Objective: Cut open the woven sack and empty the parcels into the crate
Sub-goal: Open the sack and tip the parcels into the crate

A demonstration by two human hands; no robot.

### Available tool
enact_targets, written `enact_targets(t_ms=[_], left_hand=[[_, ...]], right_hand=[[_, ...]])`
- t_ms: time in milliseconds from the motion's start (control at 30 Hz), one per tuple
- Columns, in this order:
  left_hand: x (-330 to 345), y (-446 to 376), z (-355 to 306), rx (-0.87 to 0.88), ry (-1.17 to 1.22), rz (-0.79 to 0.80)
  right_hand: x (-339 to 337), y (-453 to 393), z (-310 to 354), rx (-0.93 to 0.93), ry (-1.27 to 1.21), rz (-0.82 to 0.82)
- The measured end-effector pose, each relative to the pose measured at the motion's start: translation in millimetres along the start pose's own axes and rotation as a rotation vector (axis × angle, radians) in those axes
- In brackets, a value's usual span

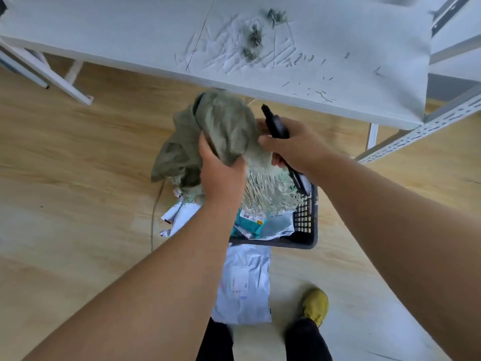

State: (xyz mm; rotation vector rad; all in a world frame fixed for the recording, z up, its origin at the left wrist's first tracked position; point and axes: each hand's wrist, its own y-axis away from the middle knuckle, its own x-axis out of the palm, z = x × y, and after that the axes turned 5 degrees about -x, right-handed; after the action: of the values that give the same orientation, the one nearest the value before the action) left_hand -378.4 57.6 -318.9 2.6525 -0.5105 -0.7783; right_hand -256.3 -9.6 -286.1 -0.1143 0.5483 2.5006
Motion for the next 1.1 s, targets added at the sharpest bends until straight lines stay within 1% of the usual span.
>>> enact_targets(t_ms=[67,100,133,233,333,400,467,567,633,700,767,800,833,867,900,967,1000,1033,1100], left_hand=[[9,-26,2,0.028,-0.074,0.019],[15,-37,5,0.046,-0.102,0.028],[22,-47,8,0.075,-0.128,0.029],[46,-72,21,0.168,-0.220,0.014],[67,-91,35,0.279,-0.298,0.006],[80,-101,46,0.373,-0.386,0.005],[90,-110,60,0.447,-0.461,0.035],[104,-127,75,0.504,-0.502,0.143],[112,-139,81,0.559,-0.547,0.197],[119,-150,80,0.615,-0.577,0.181],[126,-157,75,0.704,-0.598,0.039],[129,-157,73,0.775,-0.610,-0.045],[133,-154,71,0.852,-0.619,-0.088],[137,-149,70,0.918,-0.636,-0.066],[140,-142,71,0.967,-0.675,0.011],[148,-129,77,0.996,-0.839,0.195],[152,-123,81,0.998,-0.939,0.241],[155,-119,85,1.004,-1.012,0.246],[160,-117,86,1.016,-1.038,0.160]], right_hand=[[-2,-11,-40,0.031,-0.024,-0.191],[-3,-16,-60,0.063,0.008,-0.261],[-3,-21,-83,0.101,0.055,-0.287],[6,-29,-136,0.160,0.136,-0.218],[19,-38,-168,0.115,0.108,-0.214],[23,-44,-183,0.092,0.137,-0.222],[22,-48,-196,0.100,0.289,-0.222],[20,-54,-214,0.105,0.555,-0.252],[18,-65,-222,0.063,0.596,-0.304],[10,-81,-224,0.004,0.537,-0.415],[-3,-97,-220,-0.084,0.473,-0.524],[-10,-102,-218,-0.118,0.443,-0.550],[-16,-106,-217,-0.148,0.404,-0.557],[-20,-108,-217,-0.175,0.371,-0.546],[-24,-108,-218,-0.198,0.333,-0.527],[-28,-100,-218,-0.228,0.200,-0.499],[-30,-94,-219,-0.234,0.121,-0.482],[-31,-87,-221,-0.238,0.043,-0.461],[-32,-72,-226,-0.237,-0.095,-0.395]])
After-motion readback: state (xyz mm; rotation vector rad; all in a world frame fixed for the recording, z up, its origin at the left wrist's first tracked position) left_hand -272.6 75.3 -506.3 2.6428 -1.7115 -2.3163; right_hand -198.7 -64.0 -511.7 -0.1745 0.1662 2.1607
